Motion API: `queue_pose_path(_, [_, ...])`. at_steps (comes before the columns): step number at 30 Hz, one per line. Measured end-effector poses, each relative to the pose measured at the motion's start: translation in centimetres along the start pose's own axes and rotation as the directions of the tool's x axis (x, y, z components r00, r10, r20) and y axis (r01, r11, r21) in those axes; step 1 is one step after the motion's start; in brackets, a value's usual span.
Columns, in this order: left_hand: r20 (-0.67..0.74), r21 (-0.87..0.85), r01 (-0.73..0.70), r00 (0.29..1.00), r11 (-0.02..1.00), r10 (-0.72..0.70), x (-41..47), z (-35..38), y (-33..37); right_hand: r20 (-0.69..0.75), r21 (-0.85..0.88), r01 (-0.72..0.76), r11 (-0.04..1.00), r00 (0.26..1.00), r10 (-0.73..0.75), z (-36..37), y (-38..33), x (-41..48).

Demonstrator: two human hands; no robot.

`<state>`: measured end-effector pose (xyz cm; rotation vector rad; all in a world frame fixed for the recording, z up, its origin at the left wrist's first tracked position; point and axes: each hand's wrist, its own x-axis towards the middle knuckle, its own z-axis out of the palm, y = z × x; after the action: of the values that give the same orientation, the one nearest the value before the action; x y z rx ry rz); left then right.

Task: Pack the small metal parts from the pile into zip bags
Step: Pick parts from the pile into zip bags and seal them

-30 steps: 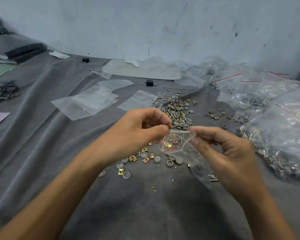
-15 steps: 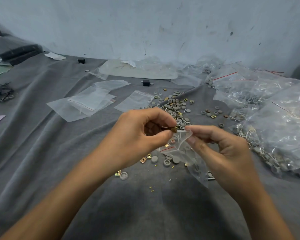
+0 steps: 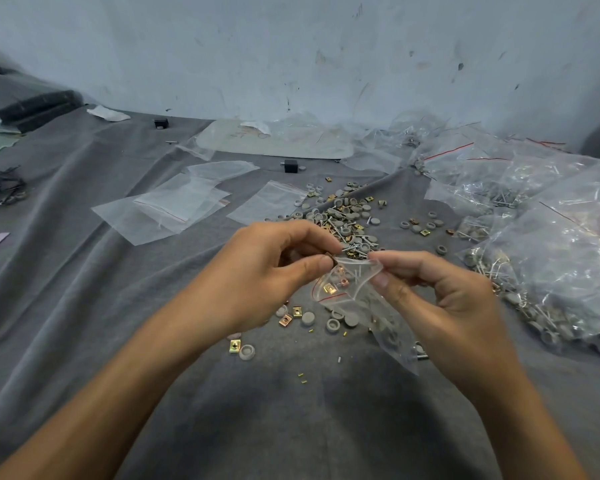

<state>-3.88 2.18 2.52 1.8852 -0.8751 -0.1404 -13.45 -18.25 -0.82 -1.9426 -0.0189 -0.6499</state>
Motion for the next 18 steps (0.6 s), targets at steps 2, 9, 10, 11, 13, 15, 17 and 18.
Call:
queue_pose_path(2, [0.008, 0.036, -0.024, 1.0, 0.999, 0.024, -0.1, 0.3, 0.0, 0.001, -0.007, 0.001, 1.0, 1.0, -0.001, 0.0, -0.1, 0.0])
queue_pose_path(9, [-0.009, 0.146, -0.081, 0.996, 0.986, 0.084, -0.3, 1.6, -0.3, 0.012, -0.001, 0.008, 1.0, 1.0, -0.008, 0.1, -0.1, 0.0])
queue_pose_path(10, [-0.012, 0.127, -0.081, 0.996, 0.989, 0.083, -0.3, 1.7, -0.4, 0.011, -0.003, 0.011, 1.0, 1.0, -0.011, 0.1, 0.0, 0.0])
queue_pose_path(11, [-0.009, 0.113, -0.086, 0.996, 0.99, 0.087, -0.3, 1.7, -0.4, 0.011, -0.008, 0.016, 1.0, 1.0, -0.016, 0.1, 0.0, 0.0])
queue_pose_path(13, [-0.001, 0.108, -0.103, 0.995, 0.989, 0.104, -0.2, 1.5, -0.4, 0.006, -0.007, 0.028, 1.0, 1.0, -0.028, 0.0, 0.1, 0.0])
queue_pose_path(15, [-0.025, 0.113, -0.111, 0.993, 0.987, 0.115, 0.0, 0.9, -0.8, -0.007, 0.013, 0.03, 0.999, 1.0, -0.03, -0.1, 0.3, 0.1])
queue_pose_path(17, [-0.098, 0.127, -0.103, 0.988, 0.987, 0.116, 0.3, 0.0, -1.5, -0.023, 0.029, 0.028, 0.999, 0.999, -0.027, -0.3, 0.6, 0.1])
queue_pose_path(18, [-0.13, 0.157, -0.09, 0.985, 0.983, 0.111, 0.4, -0.6, -2.0, -0.032, 0.03, 0.029, 0.999, 0.999, -0.028, -0.3, 0.8, 0.1])
